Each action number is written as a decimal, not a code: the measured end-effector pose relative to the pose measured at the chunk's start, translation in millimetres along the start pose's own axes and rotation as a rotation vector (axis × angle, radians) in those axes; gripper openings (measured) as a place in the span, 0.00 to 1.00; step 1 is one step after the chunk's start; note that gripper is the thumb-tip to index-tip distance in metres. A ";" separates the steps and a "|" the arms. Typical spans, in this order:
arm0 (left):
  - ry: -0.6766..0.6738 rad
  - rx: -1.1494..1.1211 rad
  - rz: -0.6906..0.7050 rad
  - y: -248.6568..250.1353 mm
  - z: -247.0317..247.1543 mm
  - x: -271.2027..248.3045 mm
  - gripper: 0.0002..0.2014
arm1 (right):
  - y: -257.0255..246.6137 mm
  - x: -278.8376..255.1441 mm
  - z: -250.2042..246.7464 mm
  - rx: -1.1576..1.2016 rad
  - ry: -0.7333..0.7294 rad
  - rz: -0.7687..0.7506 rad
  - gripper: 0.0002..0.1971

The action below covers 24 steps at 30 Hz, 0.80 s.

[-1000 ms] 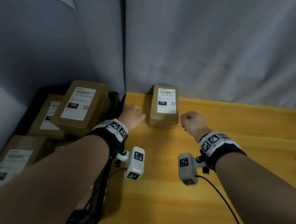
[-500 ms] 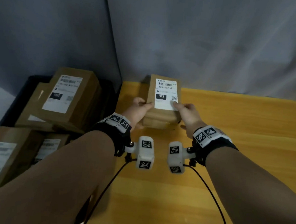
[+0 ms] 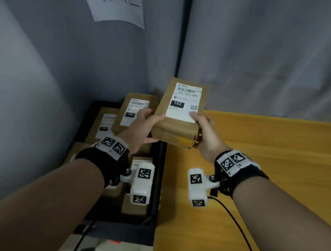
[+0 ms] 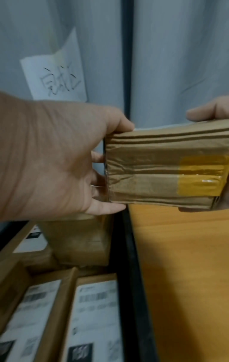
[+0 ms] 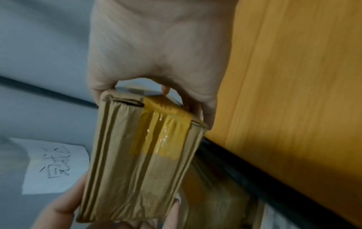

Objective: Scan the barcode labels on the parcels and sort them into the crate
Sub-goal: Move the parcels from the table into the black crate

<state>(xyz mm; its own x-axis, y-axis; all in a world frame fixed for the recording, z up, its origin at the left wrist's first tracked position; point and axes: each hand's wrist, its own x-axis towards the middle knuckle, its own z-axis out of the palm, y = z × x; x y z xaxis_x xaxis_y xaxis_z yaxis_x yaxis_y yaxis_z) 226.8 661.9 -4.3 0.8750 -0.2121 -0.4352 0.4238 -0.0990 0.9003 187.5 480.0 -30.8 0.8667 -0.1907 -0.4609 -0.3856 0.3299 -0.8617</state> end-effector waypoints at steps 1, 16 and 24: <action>-0.012 0.015 -0.003 -2.4 -14.1 -8.6 0.23 | 7.2 -5.5 15.0 0.024 -0.003 -0.002 0.36; 0.169 0.500 0.031 -84.6 -159.6 -59.5 0.08 | 125.6 -54.0 137.3 -0.320 -0.141 0.170 0.37; 0.069 0.762 -0.079 -116.5 -187.9 -28.0 0.16 | 161.5 -29.6 162.4 -0.665 0.025 0.085 0.33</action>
<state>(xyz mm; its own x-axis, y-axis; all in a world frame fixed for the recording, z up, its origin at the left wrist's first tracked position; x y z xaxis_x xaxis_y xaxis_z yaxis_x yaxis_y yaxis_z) 196.9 862.1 -97.6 0.8720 -0.1178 -0.4751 0.2293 -0.7592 0.6091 151.0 689.1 -121.8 0.8200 -0.2132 -0.5311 -0.5723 -0.2933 -0.7658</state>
